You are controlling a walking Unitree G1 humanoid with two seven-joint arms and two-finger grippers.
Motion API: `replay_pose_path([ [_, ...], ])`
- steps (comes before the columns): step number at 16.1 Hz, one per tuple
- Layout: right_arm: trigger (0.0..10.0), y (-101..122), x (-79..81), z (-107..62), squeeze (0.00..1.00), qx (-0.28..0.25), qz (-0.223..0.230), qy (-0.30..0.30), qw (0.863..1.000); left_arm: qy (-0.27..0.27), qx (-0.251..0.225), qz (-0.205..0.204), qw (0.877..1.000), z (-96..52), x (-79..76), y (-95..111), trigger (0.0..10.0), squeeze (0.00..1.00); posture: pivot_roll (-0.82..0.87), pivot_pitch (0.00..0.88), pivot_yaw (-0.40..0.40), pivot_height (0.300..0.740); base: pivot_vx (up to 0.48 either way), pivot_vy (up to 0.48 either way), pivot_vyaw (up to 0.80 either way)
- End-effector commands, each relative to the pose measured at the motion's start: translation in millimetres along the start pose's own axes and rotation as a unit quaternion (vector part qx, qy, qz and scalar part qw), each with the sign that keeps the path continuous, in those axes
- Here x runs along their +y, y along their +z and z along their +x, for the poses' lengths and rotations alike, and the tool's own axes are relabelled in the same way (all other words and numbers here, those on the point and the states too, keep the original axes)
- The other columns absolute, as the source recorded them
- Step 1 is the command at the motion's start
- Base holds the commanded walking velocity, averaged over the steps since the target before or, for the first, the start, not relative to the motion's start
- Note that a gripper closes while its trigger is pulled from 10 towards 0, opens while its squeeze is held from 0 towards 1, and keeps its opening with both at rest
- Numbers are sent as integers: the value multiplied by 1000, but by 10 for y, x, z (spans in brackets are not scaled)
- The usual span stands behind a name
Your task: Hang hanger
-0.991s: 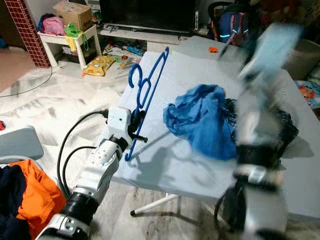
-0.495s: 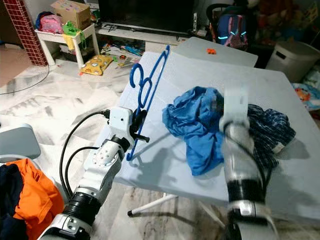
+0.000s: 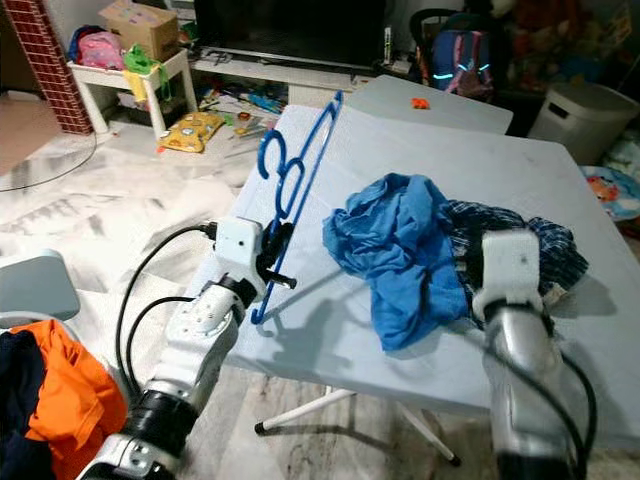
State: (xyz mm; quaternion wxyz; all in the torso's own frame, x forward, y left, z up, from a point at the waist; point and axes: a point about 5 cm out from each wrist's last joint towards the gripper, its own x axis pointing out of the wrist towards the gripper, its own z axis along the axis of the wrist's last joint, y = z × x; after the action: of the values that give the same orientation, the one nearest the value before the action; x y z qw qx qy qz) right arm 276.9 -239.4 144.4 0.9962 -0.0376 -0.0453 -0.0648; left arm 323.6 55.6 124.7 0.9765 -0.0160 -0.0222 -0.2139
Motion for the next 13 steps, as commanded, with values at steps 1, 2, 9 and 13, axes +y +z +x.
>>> replay_pose_path([
  [1,10000,30,3,-89,1000,-7,-16,-1,1000,-5,32,0,999,-36,9,-76,10000,0,25,0,-72,740,0,0,0],
  [2,10000,-17,5,-159,1000,1,4,1,1000,-8,18,-4,1000,-9,9,17,10000,0,26,0,-68,740,0,0,0],
  [9,10000,-84,251,-329,1000,25,32,29,999,-22,12,33,999,7,15,174,10000,0,36,0,-54,740,0,0,0],
  [13,10000,-101,306,-342,1000,31,38,36,998,-14,30,41,999,-50,43,92,10000,0,44,0,-54,740,0,0,0],
])
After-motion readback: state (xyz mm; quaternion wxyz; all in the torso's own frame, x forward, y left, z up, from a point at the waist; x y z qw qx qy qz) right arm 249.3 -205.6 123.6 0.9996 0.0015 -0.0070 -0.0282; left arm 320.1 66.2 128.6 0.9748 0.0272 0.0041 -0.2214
